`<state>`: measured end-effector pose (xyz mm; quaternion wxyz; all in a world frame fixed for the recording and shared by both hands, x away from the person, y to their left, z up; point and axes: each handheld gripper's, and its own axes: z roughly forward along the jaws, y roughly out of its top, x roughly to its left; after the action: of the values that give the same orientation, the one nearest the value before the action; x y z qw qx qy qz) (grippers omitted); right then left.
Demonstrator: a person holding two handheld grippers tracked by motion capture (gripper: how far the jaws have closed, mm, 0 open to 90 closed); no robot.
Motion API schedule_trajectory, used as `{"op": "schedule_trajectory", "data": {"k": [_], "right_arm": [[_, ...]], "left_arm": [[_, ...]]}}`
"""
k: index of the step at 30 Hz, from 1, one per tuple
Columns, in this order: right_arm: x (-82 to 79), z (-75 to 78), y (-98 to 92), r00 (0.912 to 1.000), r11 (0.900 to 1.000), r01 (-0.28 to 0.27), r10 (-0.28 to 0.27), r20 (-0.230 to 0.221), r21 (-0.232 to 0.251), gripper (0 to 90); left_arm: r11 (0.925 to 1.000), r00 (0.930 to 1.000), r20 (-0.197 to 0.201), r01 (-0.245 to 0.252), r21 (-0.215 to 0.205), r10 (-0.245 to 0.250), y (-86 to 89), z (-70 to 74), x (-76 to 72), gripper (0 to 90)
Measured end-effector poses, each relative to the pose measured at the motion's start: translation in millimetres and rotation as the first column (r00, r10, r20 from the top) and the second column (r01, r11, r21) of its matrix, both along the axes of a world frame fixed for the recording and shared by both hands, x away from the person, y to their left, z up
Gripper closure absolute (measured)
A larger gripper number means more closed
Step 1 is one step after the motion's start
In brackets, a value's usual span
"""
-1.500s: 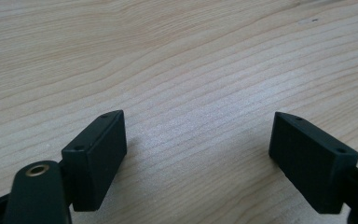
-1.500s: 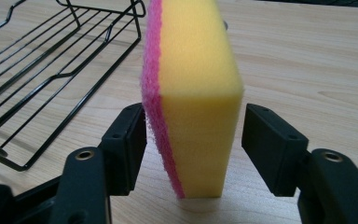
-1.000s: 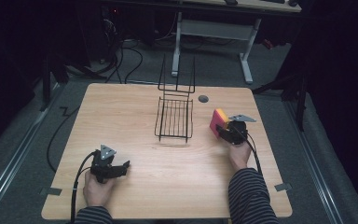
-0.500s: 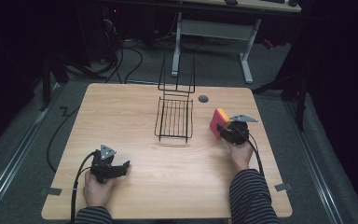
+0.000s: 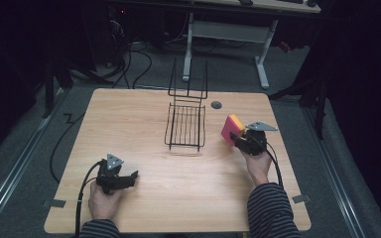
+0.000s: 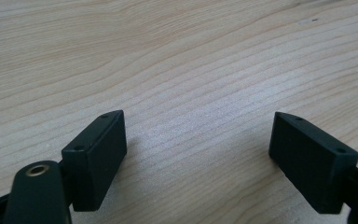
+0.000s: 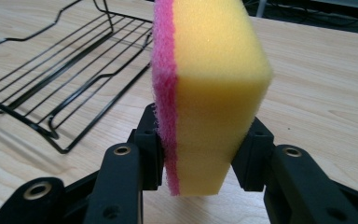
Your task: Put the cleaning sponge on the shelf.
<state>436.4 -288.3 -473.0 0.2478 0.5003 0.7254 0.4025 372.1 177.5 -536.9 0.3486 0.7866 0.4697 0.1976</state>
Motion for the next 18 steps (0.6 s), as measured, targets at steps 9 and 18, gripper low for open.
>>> {"op": "schedule_trajectory", "data": {"k": [9,18], "right_arm": [[-10.1,10.6,5.1,0.9986,0.998,-0.053,0.053,0.01,0.03,60.9],[-20.2,16.9,12.9,0.9952,0.996,-0.094,0.094,0.024,0.001,60.8]], "left_arm": [[1.0,1.0,-0.001,0.0,0.001,0.0,0.0,0.1,0.0,19.5],[1.0,1.0,0.0,0.0,0.0,0.0,0.0,0.0,0.0,19.4]]}}
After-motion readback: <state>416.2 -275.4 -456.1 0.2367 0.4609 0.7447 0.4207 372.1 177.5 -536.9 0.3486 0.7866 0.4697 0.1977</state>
